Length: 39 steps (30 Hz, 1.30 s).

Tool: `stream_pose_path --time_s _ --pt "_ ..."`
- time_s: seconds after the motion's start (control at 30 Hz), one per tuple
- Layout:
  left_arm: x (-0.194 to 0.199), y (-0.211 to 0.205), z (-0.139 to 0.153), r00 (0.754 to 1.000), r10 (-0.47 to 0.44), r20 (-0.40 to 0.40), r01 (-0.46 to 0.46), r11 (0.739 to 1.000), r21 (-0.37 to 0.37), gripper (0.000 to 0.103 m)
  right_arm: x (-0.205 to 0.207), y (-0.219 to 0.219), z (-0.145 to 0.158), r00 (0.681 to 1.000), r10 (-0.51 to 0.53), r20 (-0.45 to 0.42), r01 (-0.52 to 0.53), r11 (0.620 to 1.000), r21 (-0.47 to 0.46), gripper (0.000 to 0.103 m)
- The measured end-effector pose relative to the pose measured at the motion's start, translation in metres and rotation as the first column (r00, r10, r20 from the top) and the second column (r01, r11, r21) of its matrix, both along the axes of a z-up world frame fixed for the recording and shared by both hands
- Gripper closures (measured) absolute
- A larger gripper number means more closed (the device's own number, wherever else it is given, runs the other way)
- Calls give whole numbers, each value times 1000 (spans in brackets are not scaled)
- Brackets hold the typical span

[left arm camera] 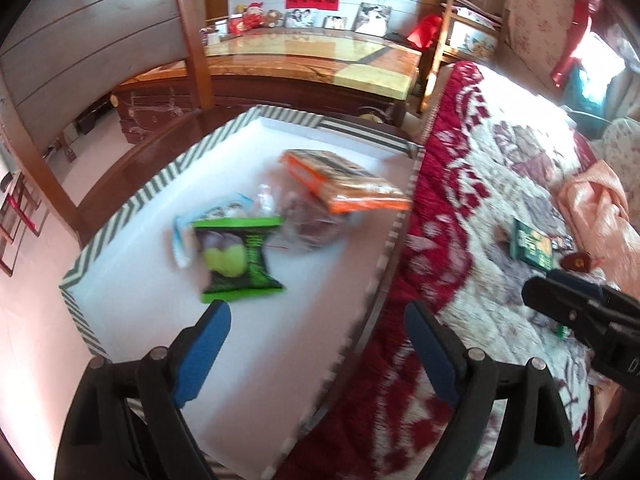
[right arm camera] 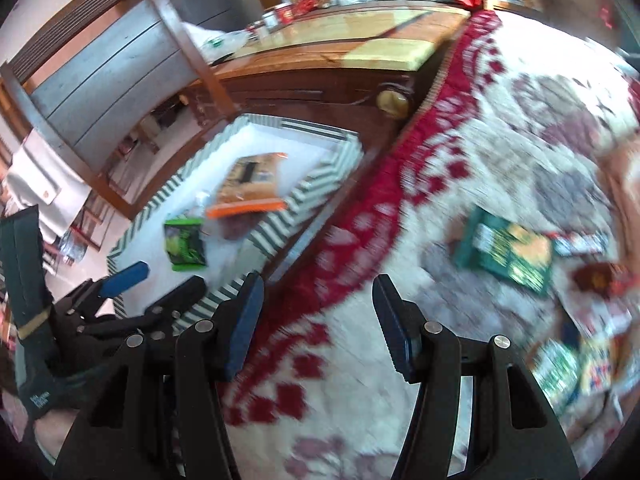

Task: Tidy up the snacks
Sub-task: 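Move both grippers back over the remaining snacks on the bedspread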

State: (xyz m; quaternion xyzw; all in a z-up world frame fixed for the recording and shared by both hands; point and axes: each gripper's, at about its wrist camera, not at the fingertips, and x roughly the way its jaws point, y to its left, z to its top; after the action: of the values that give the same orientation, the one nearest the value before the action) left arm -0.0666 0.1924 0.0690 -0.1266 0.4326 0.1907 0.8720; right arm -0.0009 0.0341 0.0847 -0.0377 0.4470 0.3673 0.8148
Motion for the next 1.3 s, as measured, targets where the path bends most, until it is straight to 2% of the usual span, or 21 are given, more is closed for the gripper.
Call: stream_pose_path --time_s 0.17,0.33,0.5,0.63,1.03,1.17,1.23,1.3 --pt "5 -29 4 998 -58 8 57 998 6 13 -5 -49 -4 997 -71 10 71 997 -6 46" --pt "12 -57 2 993 -117 -4 117 993 -20 13 -5 -91 -11 990 -143 3 143 989 -21 46" --pt "20 -87 0 982 -190 -11 189 982 -15 13 -8 -121 -18 984 -180 7 180 983 -37 46" --pt "30 -105 -4 972 -234 -21 233 972 -42 13 -9 -146 -24 977 -214 2 213 976 -48 46" --pt "75 -131 -5 945 -325 -24 320 940 -119 12 -1 -181 -35 962 -270 -30 269 963 -32 46" --pt "102 -136 -7 920 -390 -22 385 914 -125 12 0 -183 -40 964 -263 -49 261 965 -34 46" --pt "116 -139 -10 899 -437 -32 430 894 -126 12 0 -185 -42 964 -260 -58 258 966 -30 46" --pt "130 -143 -12 862 -505 -48 497 860 -111 12 1 -186 -44 963 -259 -68 258 966 -28 46"
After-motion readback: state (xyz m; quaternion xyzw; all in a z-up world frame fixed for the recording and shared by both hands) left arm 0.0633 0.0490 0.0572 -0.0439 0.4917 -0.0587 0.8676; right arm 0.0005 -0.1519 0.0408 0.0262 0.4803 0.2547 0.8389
